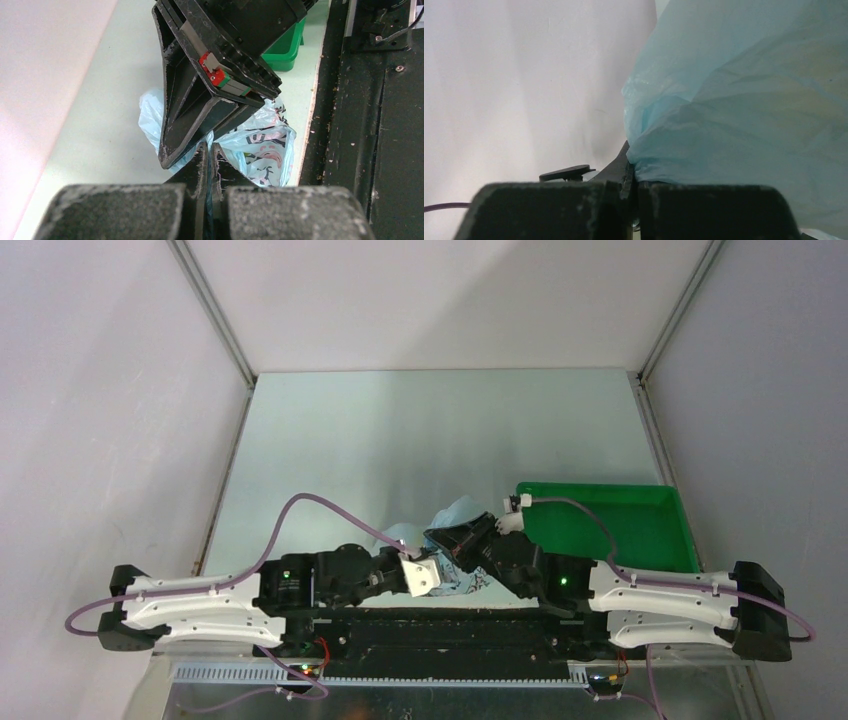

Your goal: Place the fake fruits into the plastic bag and tie a complex knot

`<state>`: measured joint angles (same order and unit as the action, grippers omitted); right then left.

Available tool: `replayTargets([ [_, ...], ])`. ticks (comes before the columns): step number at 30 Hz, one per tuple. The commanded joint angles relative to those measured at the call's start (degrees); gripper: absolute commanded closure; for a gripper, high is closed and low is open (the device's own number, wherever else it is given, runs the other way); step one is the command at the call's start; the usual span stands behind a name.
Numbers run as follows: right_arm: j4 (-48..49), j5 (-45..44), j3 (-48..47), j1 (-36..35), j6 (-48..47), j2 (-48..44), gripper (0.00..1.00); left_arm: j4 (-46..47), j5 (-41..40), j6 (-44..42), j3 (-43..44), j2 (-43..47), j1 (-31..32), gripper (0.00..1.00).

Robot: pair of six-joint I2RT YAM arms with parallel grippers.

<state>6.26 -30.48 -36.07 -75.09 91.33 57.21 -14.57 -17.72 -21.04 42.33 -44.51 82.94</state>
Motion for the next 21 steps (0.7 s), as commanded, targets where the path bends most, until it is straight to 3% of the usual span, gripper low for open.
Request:
replayTargets([
  [1, 4.8, -0.1, -1.8, 1.0, -3.9, -0.3, 1.00, -2.6, 1.0, 1.1, 2.6, -0.8, 0.8, 0.85],
  [2, 4.8, -0.1, -1.8, 1.1, -4.6, -0.6, 1.00, -3.4, 0.0, 1.8, 4.3, -1.2, 0.7, 0.73],
  [4, 5.0, 0.4, -1.8, 1.6, -7.6, -0.9, 1.00, -7.4, -1.8, 4.8, 7.5, -1.6, 0.7, 0.28],
  [6, 5.9, 1.6, -1.8, 2.4, -12.0, -1.2, 1.00, -12.2, -1.9, 8.9, 10.9, -1.5, 0.4, 0.12],
  [10, 9.3, 6.8, -1.4, 3.8, -21.4, -0.6, 1.00, -19.6, 5.6, 19.0, 17.2, 0.1, -4.0, 0.01],
  [12, 14.7, 10.3, 0.2, 4.2, -25.9, 0.1, 1.00, -20.4, 11.7, 25.6, 19.0, 1.0, -9.0, 0.01],
  [16, 25.5, 15.9, 3.4, 4.9, -33.4, 1.7, 1.00, -15.6, 23.1, 37.6, 18.5, 2.2, -21.0, 0.01],
  [21, 34.7, 19.9, 5.7, 5.1, -38.7, 3.1, 1.00, -9.8, 30.0, 49.9, 14.2, 2.5, -28.2, 0.01],
])
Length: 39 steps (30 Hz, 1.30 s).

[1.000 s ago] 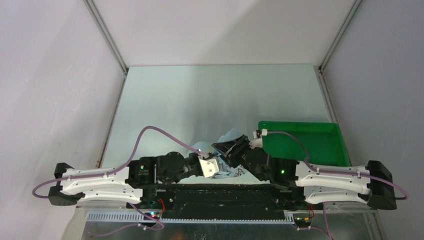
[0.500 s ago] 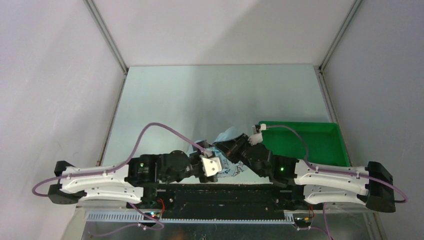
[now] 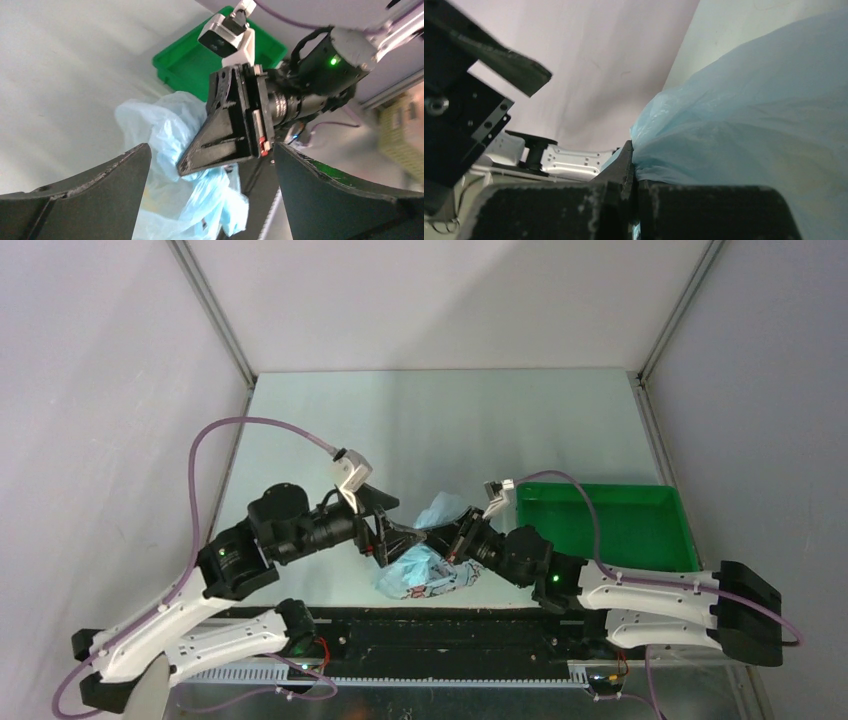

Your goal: Place the fake fruits into the plastic bag and tie a complex knot

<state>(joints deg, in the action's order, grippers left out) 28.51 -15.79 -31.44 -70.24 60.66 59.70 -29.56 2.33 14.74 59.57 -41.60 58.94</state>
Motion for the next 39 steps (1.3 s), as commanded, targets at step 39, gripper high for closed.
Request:
replayTargets([
  [39, 11.9, 65.5, -8.6, 29.9, -9.1, 7.3, 1.00, 37.8, 26.2, 41.1, -26.2, 1.8, -19.9, 0.28],
])
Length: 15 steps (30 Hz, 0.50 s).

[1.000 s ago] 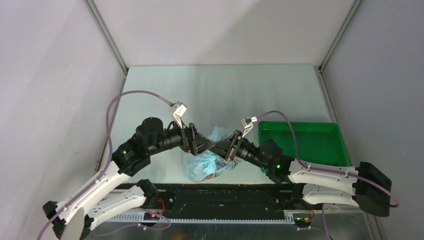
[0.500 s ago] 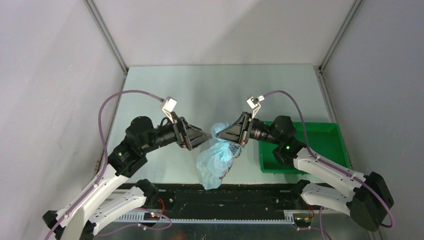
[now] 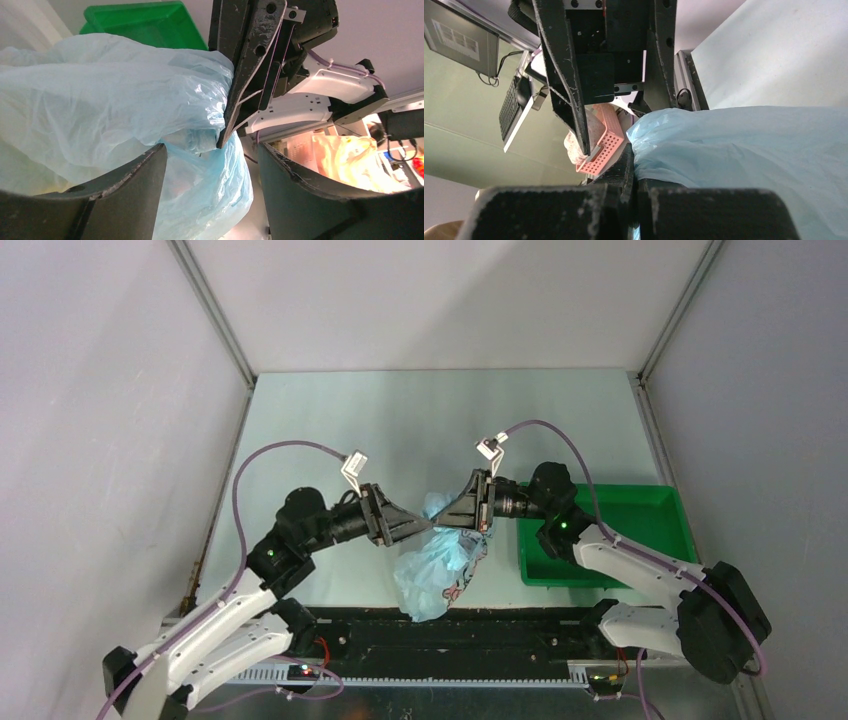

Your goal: Place the fake fruits into the plastic bag and tie a complex knot

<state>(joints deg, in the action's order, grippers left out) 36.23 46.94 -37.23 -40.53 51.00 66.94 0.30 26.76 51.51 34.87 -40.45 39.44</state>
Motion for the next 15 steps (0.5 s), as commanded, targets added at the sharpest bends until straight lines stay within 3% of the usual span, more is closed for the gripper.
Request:
replayTargets([
  [1, 4.3, 2.9, -2.8, 0.1, 0.6, 0.2, 1.00, 9.6, 2.1, 5.6, -2.0, 0.6, -0.4, 0.28],
  [15, 5.0, 3.8, -2.8, -1.0, 1.1, 0.4, 1.00, 22.6, 6.2, 10.9, -3.2, -5.7, 0.4, 0.26],
])
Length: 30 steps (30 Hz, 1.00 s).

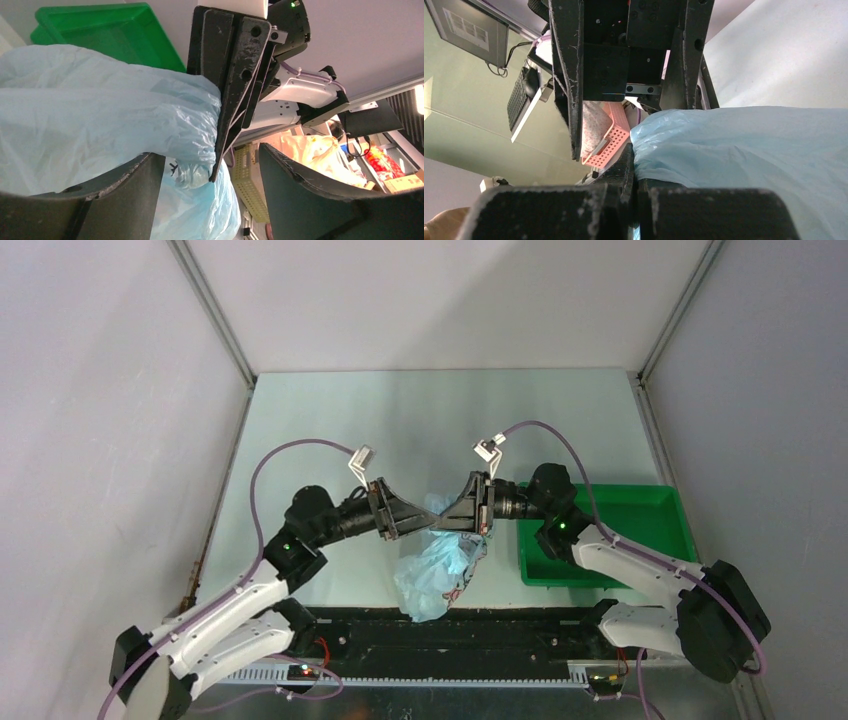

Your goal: Place the fake fruits into the plastic bag and tie a complex knot

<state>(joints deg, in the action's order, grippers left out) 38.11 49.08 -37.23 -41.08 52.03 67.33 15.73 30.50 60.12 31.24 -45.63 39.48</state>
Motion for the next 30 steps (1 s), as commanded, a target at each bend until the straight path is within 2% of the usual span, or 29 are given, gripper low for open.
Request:
replayTargets([
  [1, 2.8, 1.6, -2.8, -0.5, 0.0, -0.2, 1.00, 7.7, 2.6, 2.5, 0.3, -0.5, 0.7, 0.26],
  [5, 0.9, 1.3, -2.8, -0.4, -0.9, -0.7, 1.00, 9.2, 3.0, 3.3, -0.5, 1.2, 0.9, 0.31],
  [8, -0.1, 1.2, -2.8, -0.2, -1.4, -1.1, 1.00, 7.8, 2.6, 3.3, -1.4, 3.5, 0.9, 0.42],
  [11, -0.2, 1.3, -2.8, -0.2, -1.5, -1.3, 1.00, 5.6, 2.0, 3.1, -2.0, 4.5, 0.9, 0.49],
  [22, -0.5, 1.5, -2.8, -0.2, -1.4, -2.0, 1.00, 1.5, 1.4, 1.9, -2.8, 5.1, 0.9, 0.57],
  [30, -0.4, 1.8, -2.8, -0.1, -1.2, -1.7, 1.00, 1.9, 1.7, 2.3, -3.5, 5.0, 0.9, 0.70],
])
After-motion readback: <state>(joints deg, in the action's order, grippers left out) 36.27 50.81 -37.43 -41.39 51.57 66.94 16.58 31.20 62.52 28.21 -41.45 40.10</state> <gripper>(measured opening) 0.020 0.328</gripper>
